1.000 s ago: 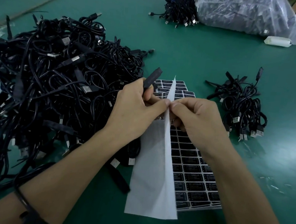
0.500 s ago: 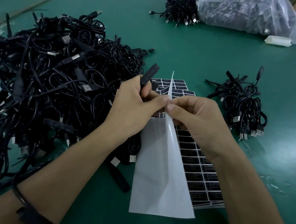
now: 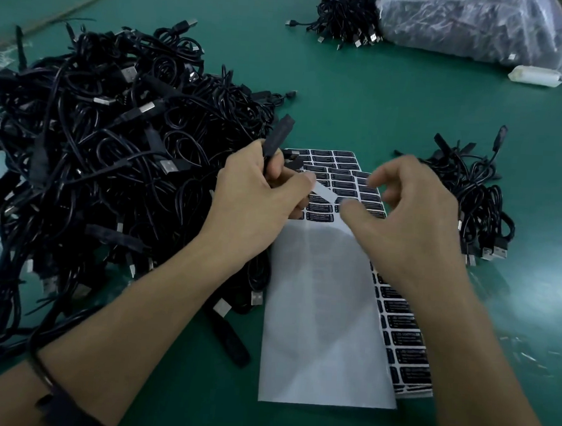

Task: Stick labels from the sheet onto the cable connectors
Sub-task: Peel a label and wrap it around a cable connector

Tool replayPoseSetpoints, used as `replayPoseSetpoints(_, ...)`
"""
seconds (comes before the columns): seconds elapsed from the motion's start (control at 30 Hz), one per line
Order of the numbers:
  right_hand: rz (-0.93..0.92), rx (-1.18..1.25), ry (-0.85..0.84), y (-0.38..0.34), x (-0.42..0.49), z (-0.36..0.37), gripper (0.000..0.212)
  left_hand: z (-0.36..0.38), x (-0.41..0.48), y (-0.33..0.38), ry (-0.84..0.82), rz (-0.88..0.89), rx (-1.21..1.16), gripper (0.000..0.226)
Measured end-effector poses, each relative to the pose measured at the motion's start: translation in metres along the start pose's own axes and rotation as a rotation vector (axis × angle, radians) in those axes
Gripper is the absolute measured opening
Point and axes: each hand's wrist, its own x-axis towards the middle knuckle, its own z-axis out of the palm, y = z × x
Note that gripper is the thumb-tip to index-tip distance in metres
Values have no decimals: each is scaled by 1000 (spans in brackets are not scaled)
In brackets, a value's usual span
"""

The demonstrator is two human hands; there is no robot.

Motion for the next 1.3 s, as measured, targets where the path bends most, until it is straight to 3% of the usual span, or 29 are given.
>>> replayPoseSetpoints(0.1, -168, -30, -32, -15, -8, 8, 25, 0, -1, 1, 21, 14, 93, 36)
replayPoseSetpoints(0.4, -151, -12, 17, -20, -13, 22, 7, 3, -2, 5, 28, -5, 138, 38)
replayPoseSetpoints(0.57, 77, 431, -14, -14, -5, 20, 14, 4, -2, 9, 9, -33, 26, 38)
replayPoseSetpoints(0.73, 246, 845, -106, -13, -2, 19, 27, 3, -3, 7, -40, -33, 59, 37)
replayPoseSetpoints(0.9, 231, 826, -127, -12, -2, 18, 25, 4, -3, 7, -56, -32, 27, 39)
replayPoseSetpoints(1.1, 86, 495, 26, -8, -3, 17, 18, 4, -3, 9, -78, -29, -1, 39)
replayPoseSetpoints(1.3, 146, 648, -40, -8, -1, 17, 16, 4, -5, 11, -103, -33, -22, 40)
